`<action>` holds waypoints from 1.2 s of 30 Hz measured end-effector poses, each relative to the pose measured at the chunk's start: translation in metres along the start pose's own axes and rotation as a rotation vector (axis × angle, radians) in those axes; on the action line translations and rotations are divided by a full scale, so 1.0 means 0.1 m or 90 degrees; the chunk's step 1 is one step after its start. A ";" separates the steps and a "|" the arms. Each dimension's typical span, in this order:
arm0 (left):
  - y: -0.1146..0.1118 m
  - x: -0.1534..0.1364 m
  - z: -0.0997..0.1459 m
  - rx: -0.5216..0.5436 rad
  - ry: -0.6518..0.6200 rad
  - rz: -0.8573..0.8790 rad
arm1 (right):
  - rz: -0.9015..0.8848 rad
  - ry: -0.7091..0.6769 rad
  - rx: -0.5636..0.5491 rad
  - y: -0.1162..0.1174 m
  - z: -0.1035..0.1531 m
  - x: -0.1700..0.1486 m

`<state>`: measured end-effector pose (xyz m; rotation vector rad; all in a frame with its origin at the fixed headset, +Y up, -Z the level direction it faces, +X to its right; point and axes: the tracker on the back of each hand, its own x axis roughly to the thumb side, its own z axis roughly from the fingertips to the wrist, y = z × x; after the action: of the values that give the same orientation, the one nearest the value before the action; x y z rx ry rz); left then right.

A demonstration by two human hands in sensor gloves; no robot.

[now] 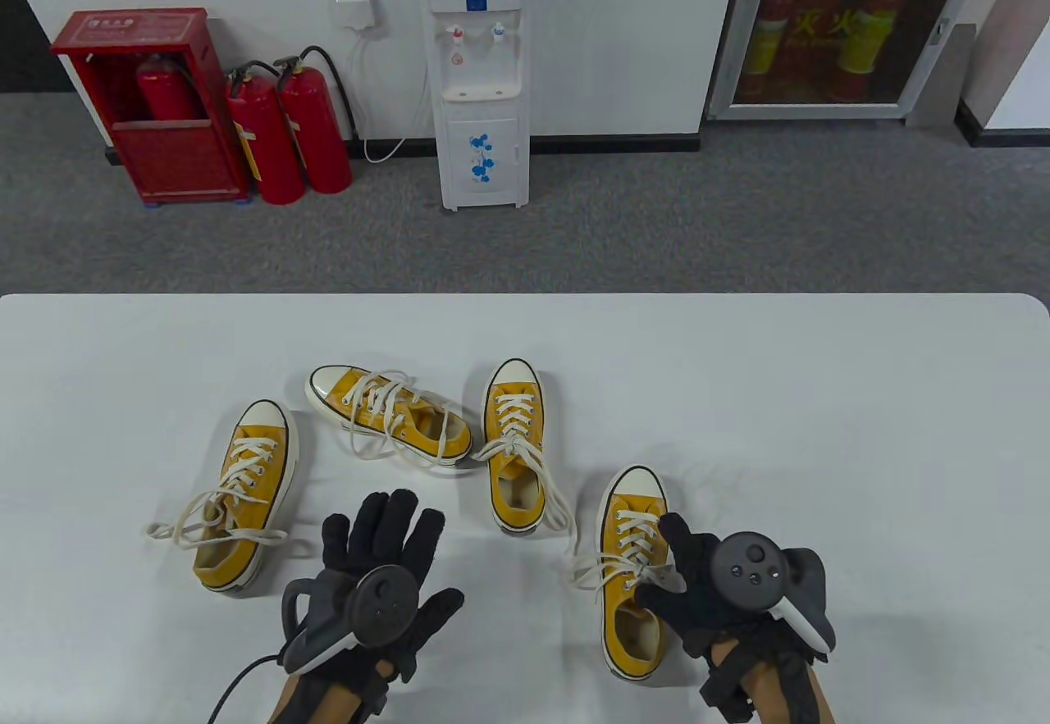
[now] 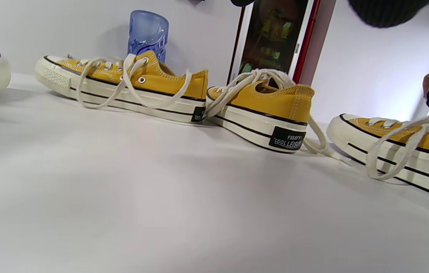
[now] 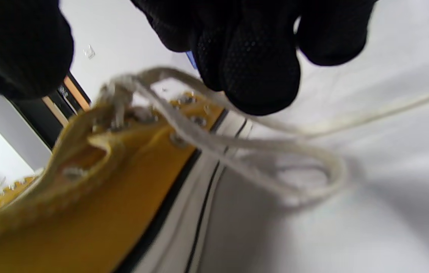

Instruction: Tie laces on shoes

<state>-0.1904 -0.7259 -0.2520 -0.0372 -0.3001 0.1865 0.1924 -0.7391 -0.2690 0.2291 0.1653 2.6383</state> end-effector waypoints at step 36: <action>-0.19 -0.01 -0.04 -0.013 0.020 0.017 | 0.089 0.098 0.010 0.11 -0.05 0.11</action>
<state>-0.1870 -0.7449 -0.2554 -0.0651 -0.2703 0.2092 0.1774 -0.7437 -0.2704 0.0444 0.2285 2.7942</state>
